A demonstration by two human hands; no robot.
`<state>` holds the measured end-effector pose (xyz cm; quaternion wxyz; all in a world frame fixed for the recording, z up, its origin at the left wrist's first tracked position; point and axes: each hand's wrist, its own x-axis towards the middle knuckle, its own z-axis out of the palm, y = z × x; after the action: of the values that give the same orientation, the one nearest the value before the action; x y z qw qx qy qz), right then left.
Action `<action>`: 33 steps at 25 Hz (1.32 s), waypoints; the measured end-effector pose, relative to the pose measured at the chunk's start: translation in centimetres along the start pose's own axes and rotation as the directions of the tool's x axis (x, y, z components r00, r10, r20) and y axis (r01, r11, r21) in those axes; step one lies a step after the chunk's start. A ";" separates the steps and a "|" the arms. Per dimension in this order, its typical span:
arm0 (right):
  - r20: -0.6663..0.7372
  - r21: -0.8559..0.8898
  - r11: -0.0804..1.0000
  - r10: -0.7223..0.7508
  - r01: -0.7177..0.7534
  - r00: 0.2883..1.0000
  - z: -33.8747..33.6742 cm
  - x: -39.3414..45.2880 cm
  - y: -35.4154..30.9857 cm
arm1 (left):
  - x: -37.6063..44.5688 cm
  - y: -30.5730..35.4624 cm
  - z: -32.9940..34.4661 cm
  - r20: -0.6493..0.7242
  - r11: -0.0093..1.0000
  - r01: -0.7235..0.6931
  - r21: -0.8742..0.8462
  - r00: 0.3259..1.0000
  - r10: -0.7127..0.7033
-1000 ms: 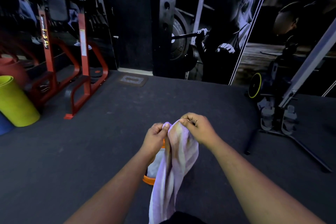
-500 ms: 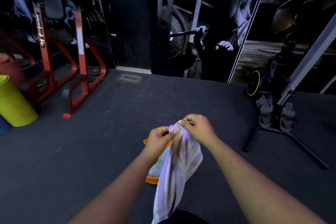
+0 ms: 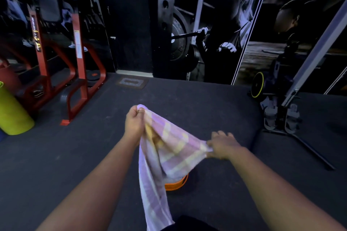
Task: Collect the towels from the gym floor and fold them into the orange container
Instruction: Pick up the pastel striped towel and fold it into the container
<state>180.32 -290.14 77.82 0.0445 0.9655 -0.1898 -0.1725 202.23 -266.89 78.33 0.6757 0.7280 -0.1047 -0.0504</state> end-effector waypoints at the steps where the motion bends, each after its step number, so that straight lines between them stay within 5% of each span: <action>1: -0.037 0.052 0.990 0.137 -0.135 0.990 -0.5 -0.4 1.0 | 0.7 -0.4 -0.8 -0.027 0.993 -0.024 0.113 0.999 0.027; 4: -0.373 0.306 0.921 0.350 -0.242 0.859 -3.9 -1.1 3.3 | 1.9 -0.1 -2.0 -0.124 0.956 0.014 0.294 0.992 0.023; 6: -0.535 0.566 0.822 0.420 -0.058 0.733 -6.8 -1.2 3.6 | 2.3 1.8 -1.0 -0.176 0.993 0.119 -0.014 0.977 -0.120; 8: -0.506 0.828 0.515 0.513 0.224 0.693 -9.8 -1.3 3.3 | 2.3 5.0 0.8 -0.111 0.898 0.234 -0.372 0.950 -0.293; 10: -0.410 0.903 0.142 0.569 0.406 0.712 -12.7 -1.7 3.0 | 2.2 8.2 1.7 -0.057 0.925 0.170 -0.340 0.978 -0.201; 11: -0.405 0.896 0.102 0.587 0.432 0.701 -13.7 -1.9 2.9 | 2.2 9.3 1.8 -0.028 0.977 0.051 -0.209 0.998 -0.058; 13: -0.477 0.877 0.270 0.576 0.397 0.664 -14.3 -2.2 2.9 | 2.0 10.7 1.3 0.235 0.972 -0.197 0.129 0.958 0.163; 16: -0.538 0.805 0.522 0.439 0.283 0.720 -13.3 -2.7 3.5 | 2.4 10.0 0.4 0.655 0.671 -0.476 0.569 0.755 -0.020; 18: -0.442 0.610 0.784 0.218 0.113 0.870 -12.4 -3.1 3.6 | 1.9 9.8 0.3 0.677 0.268 -0.628 0.731 0.716 -0.170; 19: -0.333 0.415 0.910 0.139 0.013 0.932 -11.8 -3.2 3.4 | 1.6 10.2 0.4 0.669 0.141 -0.654 0.744 0.724 -0.168; 20: -0.253 0.256 0.966 0.109 -0.042 0.961 -11.4 -3.2 3.3 | 1.5 10.5 0.5 0.655 0.126 -0.643 0.755 0.747 -0.112; 21: -0.226 0.227 0.972 0.113 -0.061 0.967 -11.1 -3.2 3.2 | 1.6 10.5 0.3 0.631 0.230 -0.610 0.758 0.776 -0.023; 23: -0.299 0.544 0.836 0.120 0.066 0.947 -10.3 -3.1 3.9 | 1.4 10.4 -0.7 0.490 0.664 -0.431 0.611 0.865 0.111; 25: -0.343 0.916 0.286 0.203 0.280 0.917 -10.0 -3.6 4.6 | 0.6 9.8 -1.2 0.338 0.953 -0.160 0.258 0.939 0.066; 27: -0.364 0.866 -0.227 0.327 0.446 0.872 -10.2 -4.1 4.1 | -1.0 9.6 -0.9 0.322 0.999 0.025 0.048 0.946 -0.039; 29: -0.382 0.688 -0.468 0.416 0.555 0.825 -9.8 -4.1 2.1 | -2.0 11.2 0.3 0.383 0.982 0.168 -0.088 0.916 -0.122; 31: -0.360 0.776 -0.395 0.361 0.491 0.860 -7.3 -3.6 -0.5 | -2.2 14.4 1.3 0.552 0.937 0.319 -0.143 0.811 -0.192; 33: -0.233 0.967 -0.076 0.123 0.244 0.965 -3.9 -3.9 -3.6 | -2.1 17.5 1.5 0.661 0.904 0.363 -0.227 0.739 -0.131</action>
<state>179.52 -285.26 82.13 -0.6611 0.7077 -0.2040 0.1428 198.36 -269.05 95.46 0.7034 0.5471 -0.2154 -0.3994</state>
